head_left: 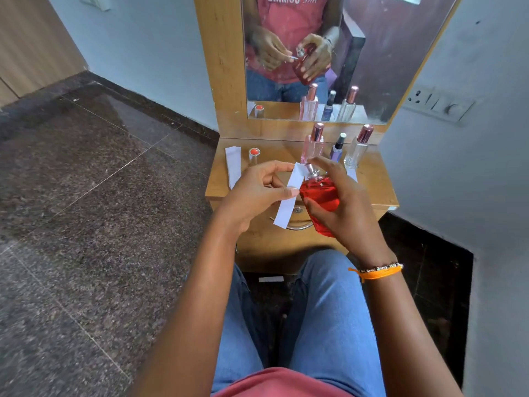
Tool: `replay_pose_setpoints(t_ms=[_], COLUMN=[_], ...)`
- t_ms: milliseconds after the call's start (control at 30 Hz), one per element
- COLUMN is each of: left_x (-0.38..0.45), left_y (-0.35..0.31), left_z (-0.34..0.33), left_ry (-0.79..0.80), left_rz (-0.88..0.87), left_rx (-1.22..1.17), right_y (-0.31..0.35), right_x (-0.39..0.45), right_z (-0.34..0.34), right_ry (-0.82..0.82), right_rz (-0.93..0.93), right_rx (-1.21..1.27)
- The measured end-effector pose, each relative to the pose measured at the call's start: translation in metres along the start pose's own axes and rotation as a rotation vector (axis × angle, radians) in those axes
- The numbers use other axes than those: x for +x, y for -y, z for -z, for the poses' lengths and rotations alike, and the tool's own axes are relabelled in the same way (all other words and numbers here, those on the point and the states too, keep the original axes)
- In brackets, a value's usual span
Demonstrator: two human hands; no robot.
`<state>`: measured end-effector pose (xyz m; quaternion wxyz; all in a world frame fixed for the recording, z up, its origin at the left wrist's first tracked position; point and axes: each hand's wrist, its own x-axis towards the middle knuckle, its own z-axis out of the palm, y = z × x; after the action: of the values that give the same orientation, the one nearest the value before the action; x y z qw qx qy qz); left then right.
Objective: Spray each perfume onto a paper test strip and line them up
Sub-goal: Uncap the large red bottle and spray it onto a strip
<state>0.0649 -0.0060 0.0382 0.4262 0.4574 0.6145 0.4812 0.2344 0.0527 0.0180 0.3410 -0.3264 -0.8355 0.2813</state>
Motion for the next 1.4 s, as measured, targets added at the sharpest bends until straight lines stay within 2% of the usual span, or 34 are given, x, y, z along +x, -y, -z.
replay_pose_setpoints(t_ms=[167,400,567,667,867,1000,1200,1400], left_x=[0.001,0.003,0.003,0.003,0.005,0.012,0.036,0.069], left_y=[0.001,0.004,0.005,0.006,0.011,0.018,0.025,0.020], left_z=[-0.007,-0.012,-0.014,-0.014,-0.019,-0.031,-0.067,-0.123], left_ry=[0.008,0.010,0.003,-0.015,-0.161,-0.276,-0.202,-0.091], left_rz=[0.022,0.040,0.041,0.035,0.068,0.020,-0.024,-0.105], left_rx=[-0.004,0.009,0.011,0.008,-0.023,0.019,0.003,0.121], right_y=[0.001,0.000,-0.002,-0.003,-0.008,-0.016,-0.031,-0.053], right_x=[0.000,-0.001,-0.001,-0.003,-0.004,-0.008,-0.011,-0.021], right_z=[-0.006,-0.006,-0.005,-0.004,0.001,0.009,0.032,0.063], right_ry=[-0.003,-0.016,-0.022,-0.053,-0.113,-0.137,-0.264,-0.402], right_rz=[-0.024,-0.033,-0.038,-0.080,-0.177,-0.198,-0.194,-0.236], right_rx=[-0.134,-0.155,-0.141,-0.039,0.127,0.157,0.149,0.139])
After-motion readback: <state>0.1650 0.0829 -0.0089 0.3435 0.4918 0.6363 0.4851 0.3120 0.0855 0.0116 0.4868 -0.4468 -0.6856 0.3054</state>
